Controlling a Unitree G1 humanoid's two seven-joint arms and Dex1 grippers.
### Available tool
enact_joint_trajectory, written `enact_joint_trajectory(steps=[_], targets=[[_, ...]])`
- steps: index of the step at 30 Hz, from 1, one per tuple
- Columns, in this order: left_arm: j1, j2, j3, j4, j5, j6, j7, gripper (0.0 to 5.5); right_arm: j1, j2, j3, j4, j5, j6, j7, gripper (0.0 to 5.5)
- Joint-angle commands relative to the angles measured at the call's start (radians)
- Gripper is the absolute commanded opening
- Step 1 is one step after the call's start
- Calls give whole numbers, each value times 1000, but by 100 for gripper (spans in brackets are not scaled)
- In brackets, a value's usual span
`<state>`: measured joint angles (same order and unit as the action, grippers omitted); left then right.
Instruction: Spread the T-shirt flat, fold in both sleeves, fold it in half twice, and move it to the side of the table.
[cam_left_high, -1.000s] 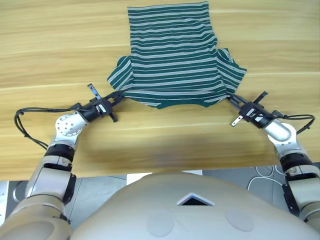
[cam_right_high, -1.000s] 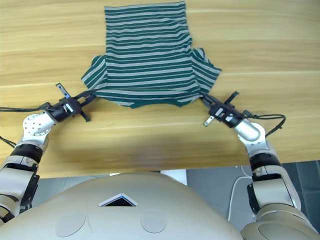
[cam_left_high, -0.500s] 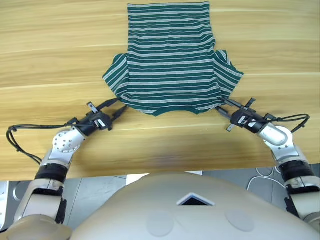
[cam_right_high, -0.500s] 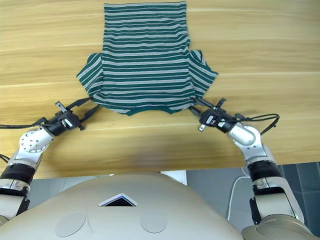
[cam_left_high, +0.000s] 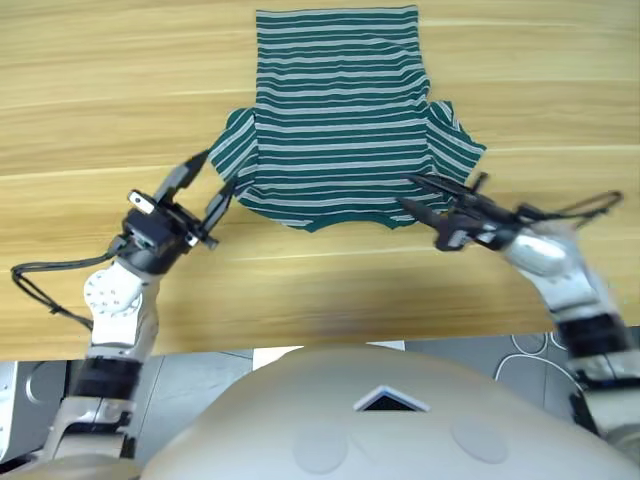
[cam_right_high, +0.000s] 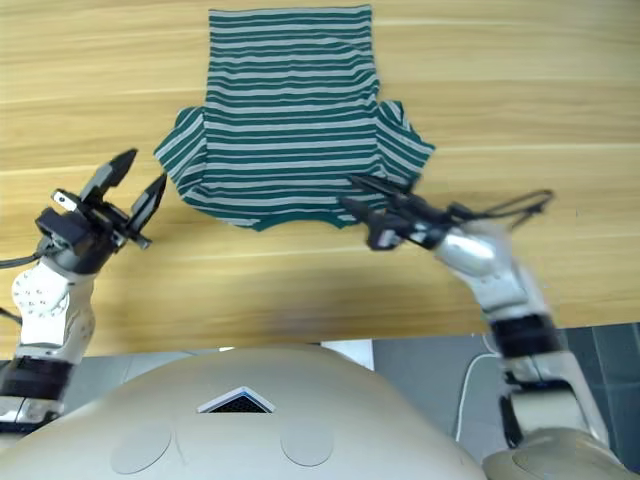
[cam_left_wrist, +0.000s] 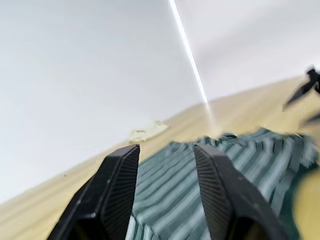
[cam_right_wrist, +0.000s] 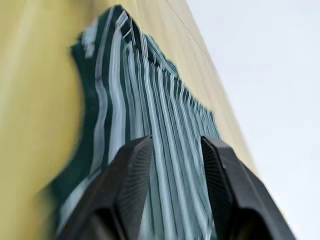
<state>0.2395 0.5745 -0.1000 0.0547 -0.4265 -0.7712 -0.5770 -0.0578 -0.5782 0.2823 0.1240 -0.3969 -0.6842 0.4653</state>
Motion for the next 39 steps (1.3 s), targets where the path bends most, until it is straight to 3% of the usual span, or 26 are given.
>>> enact_joint_trajectory(steps=[1,5,11,16,20,24,29,34,39], targets=[[-63,-61,34,89,88,11,21,201,-139,103,114,189,-220,39,-115,178],[-102,-93,97,175,176,0,73,201,-161,132,190,316,-302,13,-190,178],[-99,-68,200,216,303,-11,151,201,-49,45,200,228,-254,-39,-183,178],[-81,34,233,281,573,2,232,201,-22,19,182,182,-232,-31,-199,178],[-2,92,271,276,665,-2,280,201,-39,15,158,167,-212,-31,-212,178],[26,134,221,230,837,-3,308,201,-43,54,114,105,-111,-73,-246,178],[62,210,167,71,1055,71,281,201,-43,92,34,-115,189,-37,-209,178],[-35,198,60,97,1146,135,280,270,-28,92,17,-168,206,-4,-171,182],[-245,174,-70,282,1241,166,347,270,-15,89,-5,-164,186,1,-162,182]])
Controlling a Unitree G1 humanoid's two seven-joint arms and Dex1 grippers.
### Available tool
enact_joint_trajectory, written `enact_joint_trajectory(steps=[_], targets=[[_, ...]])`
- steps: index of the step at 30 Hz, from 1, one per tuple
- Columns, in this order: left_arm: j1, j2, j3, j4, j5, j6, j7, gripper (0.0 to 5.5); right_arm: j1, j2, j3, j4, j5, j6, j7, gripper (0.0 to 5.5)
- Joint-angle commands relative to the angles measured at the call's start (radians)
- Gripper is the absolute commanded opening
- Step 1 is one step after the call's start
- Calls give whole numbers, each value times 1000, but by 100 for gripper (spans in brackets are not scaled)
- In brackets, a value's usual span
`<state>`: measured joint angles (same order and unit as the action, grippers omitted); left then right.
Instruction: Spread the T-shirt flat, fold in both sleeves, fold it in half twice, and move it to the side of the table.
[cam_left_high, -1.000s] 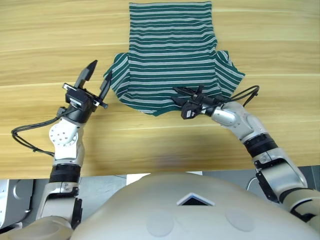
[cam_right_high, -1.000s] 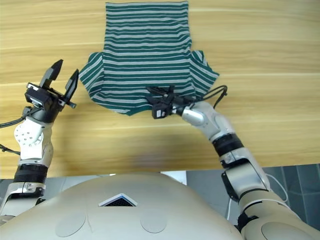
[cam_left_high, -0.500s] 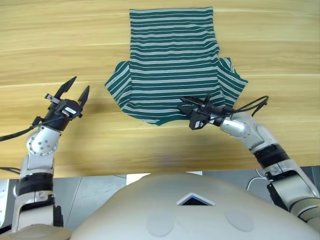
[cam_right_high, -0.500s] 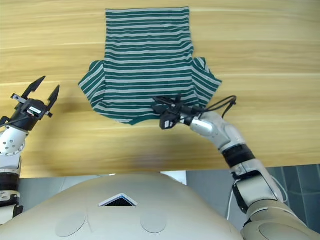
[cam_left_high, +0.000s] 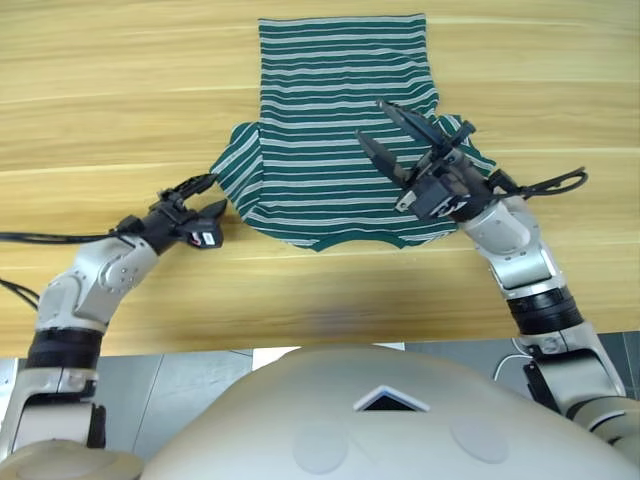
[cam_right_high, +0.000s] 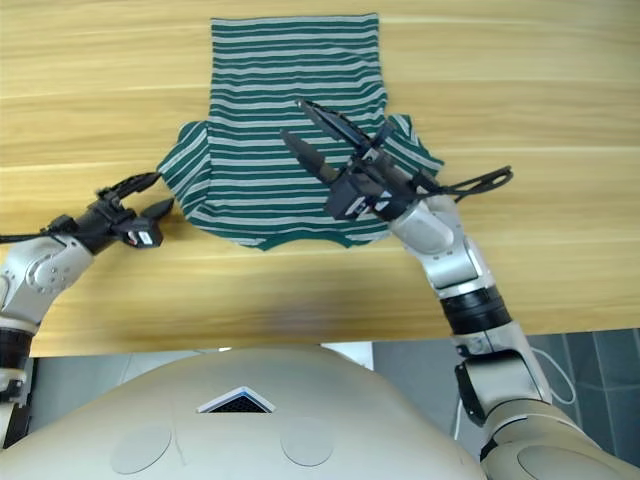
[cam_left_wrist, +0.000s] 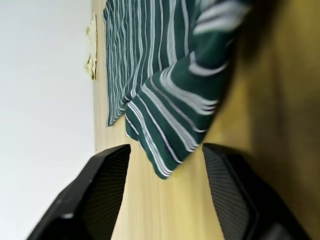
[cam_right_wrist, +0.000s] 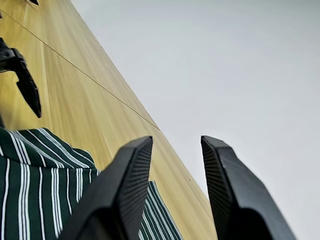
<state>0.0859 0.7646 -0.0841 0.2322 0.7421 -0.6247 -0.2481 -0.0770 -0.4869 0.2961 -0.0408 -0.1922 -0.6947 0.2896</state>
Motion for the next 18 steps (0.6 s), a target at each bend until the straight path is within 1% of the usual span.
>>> enact_joint_trajectory(steps=[1,7,16,18], targets=[[-118,-17,-106,133,86,22,35,270,4,1,-20,5,-25,12,13,182],[-187,13,-172,212,108,43,97,270,20,10,-33,16,-38,5,3,182],[-199,23,-246,233,115,58,136,270,30,29,-44,42,-52,-7,-9,182],[-200,23,-260,230,106,54,132,235,32,32,-48,42,-53,-8,-7,182]])
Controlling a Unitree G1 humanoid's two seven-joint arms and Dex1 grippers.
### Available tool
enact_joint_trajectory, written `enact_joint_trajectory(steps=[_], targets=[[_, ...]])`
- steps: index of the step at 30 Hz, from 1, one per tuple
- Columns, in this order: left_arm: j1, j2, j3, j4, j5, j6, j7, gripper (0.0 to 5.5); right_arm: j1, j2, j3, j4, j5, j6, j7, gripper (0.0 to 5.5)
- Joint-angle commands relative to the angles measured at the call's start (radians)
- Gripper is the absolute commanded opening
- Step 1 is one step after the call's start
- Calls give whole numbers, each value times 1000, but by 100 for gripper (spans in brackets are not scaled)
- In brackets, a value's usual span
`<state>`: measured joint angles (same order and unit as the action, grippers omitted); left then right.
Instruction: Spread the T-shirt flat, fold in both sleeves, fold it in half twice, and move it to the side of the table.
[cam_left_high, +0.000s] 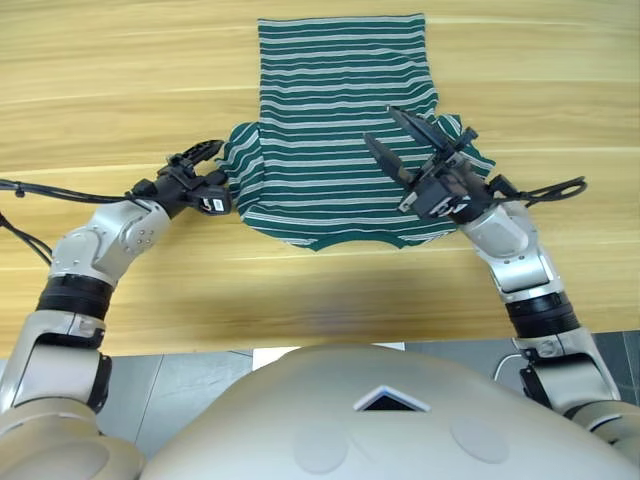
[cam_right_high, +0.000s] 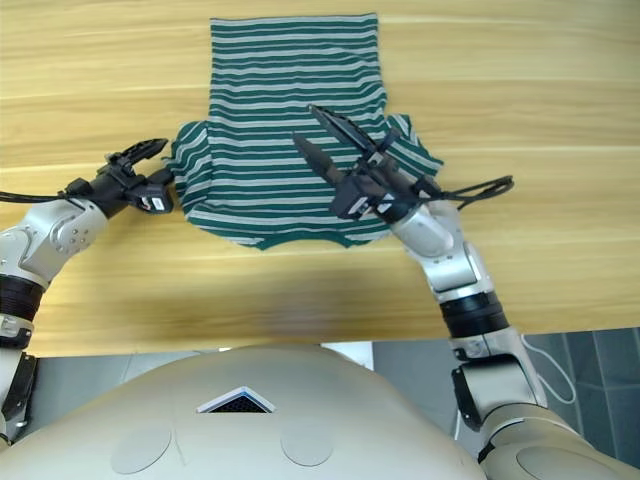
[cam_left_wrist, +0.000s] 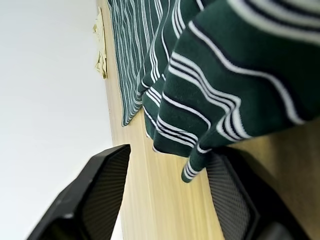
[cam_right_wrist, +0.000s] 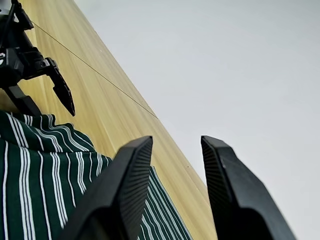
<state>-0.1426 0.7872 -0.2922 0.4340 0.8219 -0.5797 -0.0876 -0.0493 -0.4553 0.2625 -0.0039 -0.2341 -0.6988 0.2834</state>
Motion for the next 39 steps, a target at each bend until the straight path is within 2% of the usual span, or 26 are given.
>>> enact_joint_trajectory(steps=[1,15,26,35,39], targets=[[30,2,-57,24,19,9,-35,207,6,0,-18,4,-10,-4,0,182],[59,22,-61,9,-34,41,-15,2,28,-3,-43,-14,4,7,11,182],[170,-15,48,-270,-59,100,138,2,27,-4,-51,9,2,-1,13,182],[119,-28,60,-263,-12,108,200,2,30,6,-44,38,-12,-14,4,182],[60,-48,13,-199,13,79,197,2,29,14,-37,51,-10,-21,6,182]])
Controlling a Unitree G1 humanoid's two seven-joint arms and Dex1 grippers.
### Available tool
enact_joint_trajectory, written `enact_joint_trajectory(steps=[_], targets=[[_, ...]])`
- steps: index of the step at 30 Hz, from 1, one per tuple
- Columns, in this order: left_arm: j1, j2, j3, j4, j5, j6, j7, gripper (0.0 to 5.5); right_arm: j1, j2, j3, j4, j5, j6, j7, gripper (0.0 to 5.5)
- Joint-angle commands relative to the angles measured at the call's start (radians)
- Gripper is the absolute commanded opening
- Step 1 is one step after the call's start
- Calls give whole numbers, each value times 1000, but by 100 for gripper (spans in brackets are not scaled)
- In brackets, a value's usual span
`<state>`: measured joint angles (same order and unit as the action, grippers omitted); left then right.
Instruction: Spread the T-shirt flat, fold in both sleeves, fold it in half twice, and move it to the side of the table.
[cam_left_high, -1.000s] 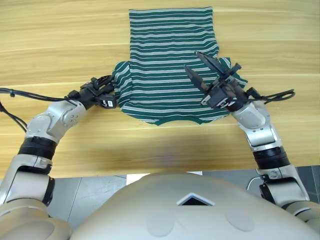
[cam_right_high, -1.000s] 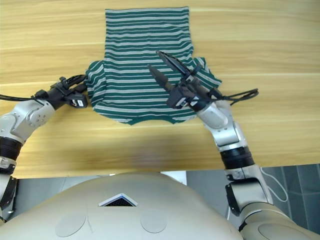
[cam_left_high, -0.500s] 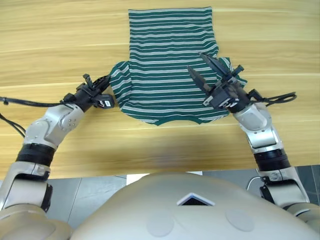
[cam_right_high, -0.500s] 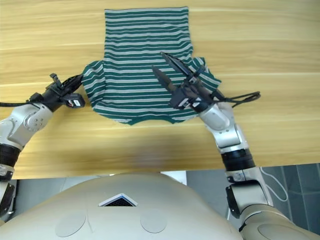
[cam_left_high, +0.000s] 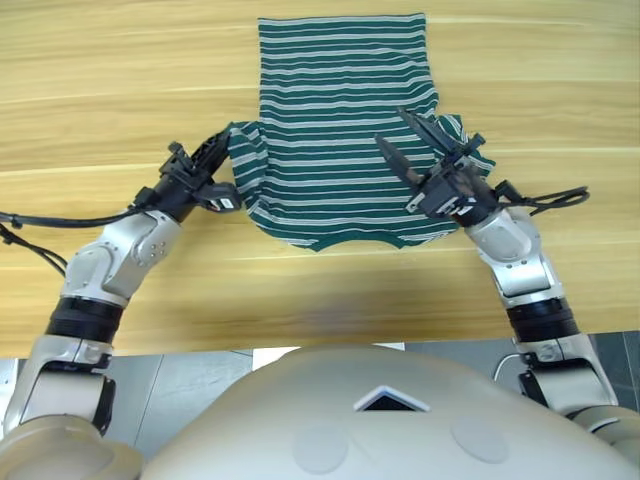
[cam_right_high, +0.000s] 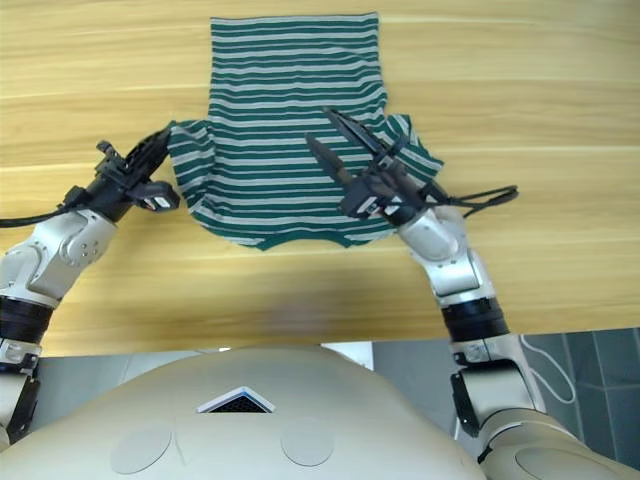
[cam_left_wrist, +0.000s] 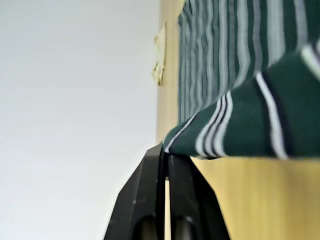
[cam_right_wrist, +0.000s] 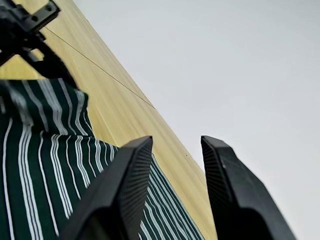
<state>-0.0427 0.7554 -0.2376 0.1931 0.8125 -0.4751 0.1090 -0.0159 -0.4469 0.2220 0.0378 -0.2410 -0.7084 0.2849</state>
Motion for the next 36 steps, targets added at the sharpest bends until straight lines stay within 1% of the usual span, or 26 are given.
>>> enact_joint_trajectory(steps=[1,10,13,19,22,26,31,33,35,36], targets=[[-49,-22,-55,55,25,-37,0,2,-3,7,4,10,-3,-14,4,182],[-138,-120,-194,153,75,-123,16,2,-3,14,4,13,-2,-18,6,182],[-169,-146,-212,175,71,-130,19,2,-4,18,6,20,-5,-19,4,182],[-210,-178,-213,236,43,-129,19,2,-6,25,8,31,-10,-23,5,182],[-209,-188,-224,262,18,-145,-8,55,-7,27,6,31,-10,-22,7,182],[-203,-205,-243,292,-16,-162,-41,109,-10,29,5,32,-10,-21,8,182],[-183,-216,-251,289,-54,-196,-67,191,-9,8,-32,20,-22,-16,-6,182],[-180,-224,-256,288,-50,-205,-59,239,-7,-28,-85,9,-57,-12,-26,182],[-179,-228,-260,290,-39,-202,-41,267,-7,-121,-201,-1,-188,21,-98,182],[-176,-223,-258,290,-28,-195,-28,267,-1,-187,-267,15,-264,48,-141,182]])
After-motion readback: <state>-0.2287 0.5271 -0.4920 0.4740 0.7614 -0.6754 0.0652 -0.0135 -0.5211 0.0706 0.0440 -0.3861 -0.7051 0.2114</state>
